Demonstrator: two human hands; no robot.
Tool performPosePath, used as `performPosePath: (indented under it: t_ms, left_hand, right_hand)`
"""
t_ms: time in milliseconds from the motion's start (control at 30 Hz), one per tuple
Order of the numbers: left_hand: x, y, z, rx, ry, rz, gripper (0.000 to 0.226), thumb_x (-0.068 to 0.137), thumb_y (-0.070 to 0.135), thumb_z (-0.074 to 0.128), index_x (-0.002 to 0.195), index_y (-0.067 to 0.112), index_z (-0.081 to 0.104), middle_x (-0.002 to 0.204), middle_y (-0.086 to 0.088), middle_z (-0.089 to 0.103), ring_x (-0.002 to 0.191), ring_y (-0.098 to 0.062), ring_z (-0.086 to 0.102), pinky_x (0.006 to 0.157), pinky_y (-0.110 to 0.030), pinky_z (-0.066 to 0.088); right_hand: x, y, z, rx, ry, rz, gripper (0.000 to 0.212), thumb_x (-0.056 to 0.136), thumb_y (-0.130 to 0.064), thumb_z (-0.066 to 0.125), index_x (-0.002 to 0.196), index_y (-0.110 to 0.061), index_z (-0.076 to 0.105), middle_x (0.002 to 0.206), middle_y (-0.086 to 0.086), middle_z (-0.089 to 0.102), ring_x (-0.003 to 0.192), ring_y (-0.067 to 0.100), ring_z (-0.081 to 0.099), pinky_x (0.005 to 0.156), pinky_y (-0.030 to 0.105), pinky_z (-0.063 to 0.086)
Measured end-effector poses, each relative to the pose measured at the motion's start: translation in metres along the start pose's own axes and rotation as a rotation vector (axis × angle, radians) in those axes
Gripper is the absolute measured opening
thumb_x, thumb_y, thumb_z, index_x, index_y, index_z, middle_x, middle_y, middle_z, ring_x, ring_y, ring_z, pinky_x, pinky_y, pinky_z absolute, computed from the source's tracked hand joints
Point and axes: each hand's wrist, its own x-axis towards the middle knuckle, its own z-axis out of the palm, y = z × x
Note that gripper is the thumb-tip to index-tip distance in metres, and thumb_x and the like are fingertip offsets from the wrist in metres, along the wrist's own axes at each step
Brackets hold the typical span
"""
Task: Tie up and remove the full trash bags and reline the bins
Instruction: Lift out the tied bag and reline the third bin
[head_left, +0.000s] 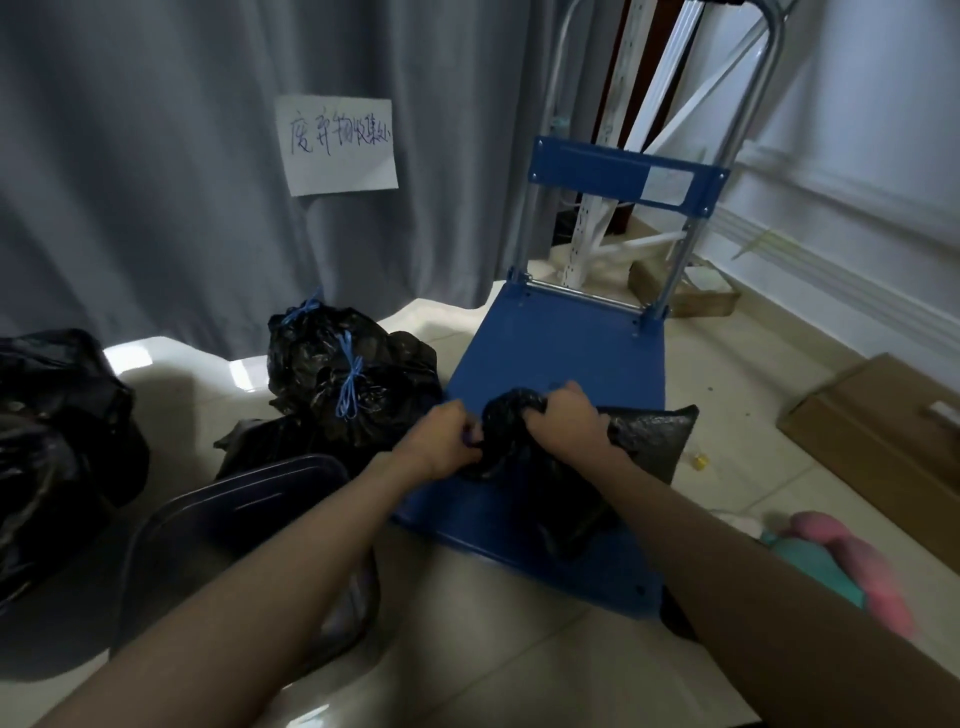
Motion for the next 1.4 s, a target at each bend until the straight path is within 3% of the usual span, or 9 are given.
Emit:
performPosePath:
  t_ms: [200, 367, 567, 767, 900, 1000, 1100, 1233, 1400]
  left_hand:
    - [-0.068, -0.011, -0.110, -0.321, 0.116, 0.153, 0.049, 0.072, 0.012, 0.083, 0.113, 0.018, 0.058, 0.106, 0.002, 0.066, 0.101, -0.012, 0.063, 0.094, -0.026, 0.049]
    - [-0.142, -0.032, -0.178, -0.349, 0.085, 0.090, 0.064, 0.063, 0.050, 0.079, 0.121, 0.031, 0.059, 0.110, 0.013, 0.069, 0.103, -0.003, 0.064, 0.093, -0.022, 0.048]
    - [-0.210, -0.075, -0.199, -0.337, 0.202, -0.001, 0.052, 0.069, 0.052, 0.070, 0.114, 0.026, 0.069, 0.103, 0.008, 0.073, 0.095, -0.002, 0.066, 0.091, -0.025, 0.052]
    - [-0.243, -0.121, -0.188, -0.307, 0.134, -0.193, 0.029, 0.080, 0.031, 0.079, 0.101, 0.014, 0.068, 0.095, 0.000, 0.070, 0.086, -0.014, 0.067, 0.082, -0.027, 0.053]
    - [-0.248, -0.136, -0.174, -0.284, 0.007, -0.259, 0.032, 0.084, 0.021, 0.077, 0.113, 0.015, 0.067, 0.111, -0.003, 0.069, 0.105, -0.020, 0.066, 0.094, -0.032, 0.054]
    - [-0.247, -0.137, -0.167, -0.238, -0.117, -0.262, 0.017, 0.091, 0.009, 0.066, 0.106, 0.013, 0.073, 0.105, -0.011, 0.072, 0.099, -0.027, 0.067, 0.092, -0.039, 0.053]
    - [-0.244, -0.134, -0.158, -0.106, -0.243, -0.275, 0.038, 0.084, -0.009, 0.060, 0.112, 0.013, 0.072, 0.104, -0.003, 0.071, 0.092, -0.016, 0.065, 0.079, -0.014, 0.052]
    - [-0.237, -0.127, -0.143, 0.066, -0.299, -0.302, 0.061, 0.076, -0.014, 0.061, 0.128, 0.016, 0.063, 0.094, 0.003, 0.061, 0.089, -0.010, 0.058, 0.061, -0.002, 0.042]
    - [-0.225, -0.126, -0.133, 0.076, -0.229, -0.284, 0.050, 0.070, -0.003, 0.078, 0.117, 0.015, 0.070, 0.083, 0.006, 0.063, 0.084, -0.009, 0.060, 0.062, -0.001, 0.039]
  right_hand:
    - [-0.040, -0.095, -0.056, 0.570, -0.112, -0.067, 0.039, 0.098, -0.037, 0.040, 0.109, -0.009, 0.065, 0.108, 0.010, 0.067, 0.099, 0.026, 0.062, 0.090, 0.036, 0.051]
    - [-0.090, -0.169, -0.044, 1.039, -0.391, -0.015, 0.031, 0.102, -0.029, 0.043, 0.100, -0.009, 0.066, 0.087, 0.009, 0.075, 0.082, 0.024, 0.070, 0.071, 0.033, 0.060]
    - [-0.108, -0.229, 0.021, 1.284, -0.580, 0.033, 0.041, 0.098, -0.033, 0.048, 0.123, -0.005, 0.065, 0.116, 0.020, 0.070, 0.104, 0.034, 0.069, 0.079, 0.044, 0.060]
    - [-0.108, -0.219, 0.081, 0.847, -0.464, -0.075, 0.033, 0.096, -0.030, 0.047, 0.118, -0.012, 0.065, 0.112, 0.009, 0.071, 0.105, 0.027, 0.067, 0.096, 0.042, 0.054]
    - [-0.103, -0.196, 0.092, 0.318, -0.258, -0.213, 0.020, 0.091, -0.012, 0.053, 0.073, -0.010, 0.063, 0.088, 0.009, 0.065, 0.091, 0.028, 0.062, 0.076, 0.028, 0.047]
    - [-0.092, -0.188, 0.094, 0.189, -0.249, -0.154, 0.015, 0.090, -0.009, 0.054, 0.091, -0.007, 0.069, 0.091, 0.007, 0.063, 0.088, 0.026, 0.060, 0.077, 0.030, 0.050]
    - [-0.088, -0.188, 0.095, 0.169, -0.236, -0.126, 0.023, 0.091, -0.008, 0.055, 0.111, -0.008, 0.067, 0.099, 0.009, 0.065, 0.081, 0.026, 0.064, 0.071, 0.032, 0.056]
    - [-0.087, -0.185, 0.093, 0.285, -0.282, -0.066, 0.026, 0.090, 0.007, 0.049, 0.074, -0.013, 0.051, 0.084, 0.008, 0.057, 0.061, 0.023, 0.059, 0.064, 0.040, 0.062]
    - [-0.080, -0.184, 0.089, 0.099, -0.308, -0.305, 0.055, 0.086, 0.005, 0.054, 0.131, -0.026, 0.052, 0.132, 0.009, 0.033, 0.106, 0.031, 0.053, 0.100, 0.040, 0.050]
